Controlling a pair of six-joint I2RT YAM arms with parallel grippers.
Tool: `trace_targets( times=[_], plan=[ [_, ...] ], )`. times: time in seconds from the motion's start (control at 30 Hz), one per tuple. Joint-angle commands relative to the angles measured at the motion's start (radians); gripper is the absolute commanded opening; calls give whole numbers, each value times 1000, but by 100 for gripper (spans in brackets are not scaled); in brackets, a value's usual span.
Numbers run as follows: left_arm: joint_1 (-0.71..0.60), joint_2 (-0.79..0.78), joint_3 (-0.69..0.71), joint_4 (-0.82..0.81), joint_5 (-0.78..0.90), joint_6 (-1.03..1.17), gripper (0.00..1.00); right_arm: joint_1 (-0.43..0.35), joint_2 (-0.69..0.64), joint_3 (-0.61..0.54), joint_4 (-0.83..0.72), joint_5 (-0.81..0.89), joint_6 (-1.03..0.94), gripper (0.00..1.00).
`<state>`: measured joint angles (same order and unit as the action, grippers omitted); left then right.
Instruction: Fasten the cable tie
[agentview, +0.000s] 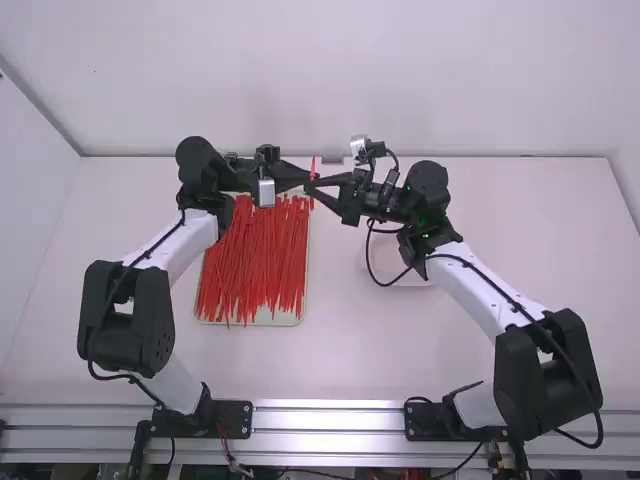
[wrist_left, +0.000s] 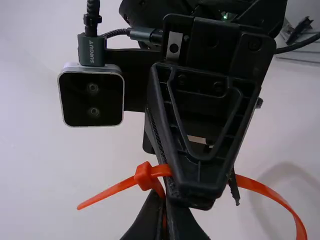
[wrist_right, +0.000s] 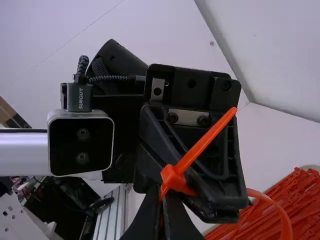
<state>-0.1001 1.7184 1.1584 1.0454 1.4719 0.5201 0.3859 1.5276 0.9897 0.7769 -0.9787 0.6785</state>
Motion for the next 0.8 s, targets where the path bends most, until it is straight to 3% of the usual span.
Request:
trace_targets(
  times=[0.0,0.67,0.77],
  plan=[
    [-5,-9,-35,11,94,-5,2,-28,-14,31,30,68,-2,0],
    [-5,-9,-38,70,94,-113,2,-28,-14,31,27,31,-2,0],
    [-5,-9,-38,70,94,-113,2,-32,-14,30,20,-6,-9,15]
  ],
)
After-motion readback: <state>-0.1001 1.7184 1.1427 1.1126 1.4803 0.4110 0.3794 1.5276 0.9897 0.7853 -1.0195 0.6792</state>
